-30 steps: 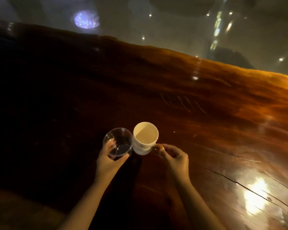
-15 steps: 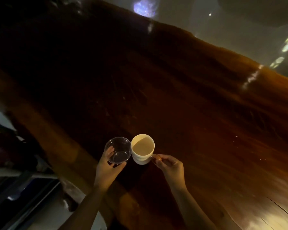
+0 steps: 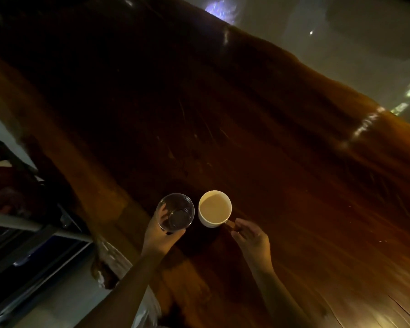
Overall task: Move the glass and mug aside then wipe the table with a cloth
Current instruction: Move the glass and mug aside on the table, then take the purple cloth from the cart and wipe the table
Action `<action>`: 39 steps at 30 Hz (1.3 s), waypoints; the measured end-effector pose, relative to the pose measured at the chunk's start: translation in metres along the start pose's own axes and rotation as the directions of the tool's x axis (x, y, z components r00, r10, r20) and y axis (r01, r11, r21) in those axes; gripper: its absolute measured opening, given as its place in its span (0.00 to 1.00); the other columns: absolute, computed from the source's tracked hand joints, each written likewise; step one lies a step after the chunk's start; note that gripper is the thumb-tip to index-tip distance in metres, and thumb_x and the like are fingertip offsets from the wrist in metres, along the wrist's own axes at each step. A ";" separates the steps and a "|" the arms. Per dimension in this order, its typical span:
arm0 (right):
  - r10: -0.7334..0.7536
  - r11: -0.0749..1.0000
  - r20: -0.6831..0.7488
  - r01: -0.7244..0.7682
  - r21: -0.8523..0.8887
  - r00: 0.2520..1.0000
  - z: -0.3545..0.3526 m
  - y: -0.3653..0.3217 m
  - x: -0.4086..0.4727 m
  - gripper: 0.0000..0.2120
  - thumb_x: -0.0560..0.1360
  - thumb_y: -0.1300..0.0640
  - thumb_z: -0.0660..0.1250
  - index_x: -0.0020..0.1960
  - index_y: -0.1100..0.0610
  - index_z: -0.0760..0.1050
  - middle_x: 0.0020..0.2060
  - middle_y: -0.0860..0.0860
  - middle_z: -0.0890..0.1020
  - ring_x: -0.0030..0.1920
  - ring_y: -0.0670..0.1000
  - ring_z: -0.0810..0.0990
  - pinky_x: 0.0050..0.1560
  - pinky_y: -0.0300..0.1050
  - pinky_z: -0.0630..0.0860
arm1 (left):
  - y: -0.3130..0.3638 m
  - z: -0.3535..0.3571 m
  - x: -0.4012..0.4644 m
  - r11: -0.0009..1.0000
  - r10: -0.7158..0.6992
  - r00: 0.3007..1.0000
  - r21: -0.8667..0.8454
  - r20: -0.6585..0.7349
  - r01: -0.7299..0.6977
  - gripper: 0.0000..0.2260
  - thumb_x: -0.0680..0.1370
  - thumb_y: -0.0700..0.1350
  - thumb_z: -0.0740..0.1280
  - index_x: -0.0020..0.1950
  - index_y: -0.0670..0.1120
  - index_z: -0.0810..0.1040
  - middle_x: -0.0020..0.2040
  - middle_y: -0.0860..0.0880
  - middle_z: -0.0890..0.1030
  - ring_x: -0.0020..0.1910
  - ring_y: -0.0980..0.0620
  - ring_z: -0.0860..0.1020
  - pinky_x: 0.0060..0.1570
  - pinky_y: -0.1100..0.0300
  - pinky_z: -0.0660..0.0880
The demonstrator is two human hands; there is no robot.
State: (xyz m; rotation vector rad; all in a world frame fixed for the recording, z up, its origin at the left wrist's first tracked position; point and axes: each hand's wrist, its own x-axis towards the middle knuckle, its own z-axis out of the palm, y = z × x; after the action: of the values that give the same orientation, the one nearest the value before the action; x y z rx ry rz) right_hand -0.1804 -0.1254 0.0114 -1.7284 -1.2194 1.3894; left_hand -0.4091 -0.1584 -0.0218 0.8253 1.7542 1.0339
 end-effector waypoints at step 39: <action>-0.377 0.125 0.896 0.971 -0.202 0.235 0.507 -0.274 -0.132 0.27 0.75 0.53 0.66 0.72 0.51 0.61 0.74 0.53 0.64 0.74 0.53 0.57 0.71 0.52 0.59 | 0.040 -0.490 -0.050 0.758 0.222 0.898 0.647 -0.381 0.087 0.30 0.74 0.50 0.66 0.72 0.56 0.57 0.75 0.50 0.56 0.73 0.49 0.51 0.69 0.43 0.57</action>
State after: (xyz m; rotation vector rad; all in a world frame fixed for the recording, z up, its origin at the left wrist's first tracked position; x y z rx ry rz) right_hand -0.7479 -0.1828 0.1673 -0.4342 -2.9705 0.7056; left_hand -0.8418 -0.3269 0.1481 1.1516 2.5699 0.6621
